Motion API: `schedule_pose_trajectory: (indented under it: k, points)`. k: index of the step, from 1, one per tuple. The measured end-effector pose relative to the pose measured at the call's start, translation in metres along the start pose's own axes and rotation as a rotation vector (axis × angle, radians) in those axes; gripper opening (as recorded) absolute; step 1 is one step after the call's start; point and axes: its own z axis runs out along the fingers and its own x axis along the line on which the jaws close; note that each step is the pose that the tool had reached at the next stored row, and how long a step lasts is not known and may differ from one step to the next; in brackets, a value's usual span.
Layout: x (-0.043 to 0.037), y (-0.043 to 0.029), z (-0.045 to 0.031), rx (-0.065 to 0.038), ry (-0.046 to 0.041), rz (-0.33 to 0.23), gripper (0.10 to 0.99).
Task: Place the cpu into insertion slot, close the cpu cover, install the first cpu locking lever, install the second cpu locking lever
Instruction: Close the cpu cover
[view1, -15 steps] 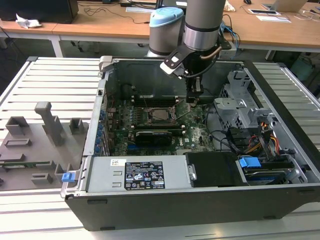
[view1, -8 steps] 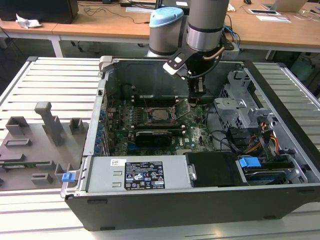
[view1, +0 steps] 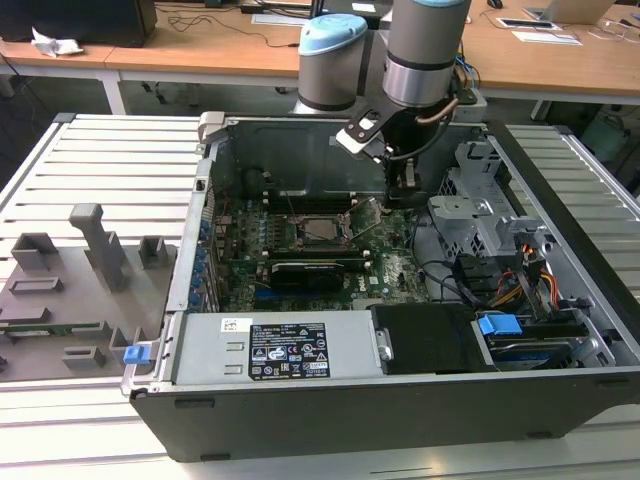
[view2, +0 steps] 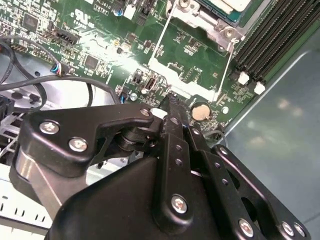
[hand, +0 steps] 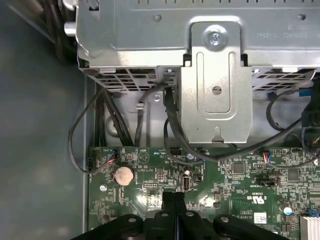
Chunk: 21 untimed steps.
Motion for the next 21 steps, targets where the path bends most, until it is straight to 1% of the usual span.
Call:
schedule_pose_trajectory:
  k: [1,2,3,4,5,6,11,16,21]
  points:
    - [0.0000,0.0000,0.0026,0.002,0.0000,0.000,0.106]
    - [-0.0001,-0.0001,0.0027,0.015,-0.0003,0.000,0.106]
    - [-0.0001,-0.0001,0.0027,0.040,-0.0006,0.001,0.106]
    - [-0.0001,0.0000,0.0027,0.054,-0.0007,0.001,0.106]
    - [-0.0001,0.0000,0.0027,0.078,-0.0008,0.001,0.106]
    - [0.0000,0.0000,0.0018,0.090,-0.0011,0.001,0.106]
    - [-0.0001,-0.0022,0.0013,0.091,-0.0012,0.002,0.106]
    - [-0.0001,-0.0093,0.0010,0.091,-0.0009,0.002,0.106]
    - [-0.0002,-0.0142,0.0012,0.089,-0.0008,0.001,0.106]
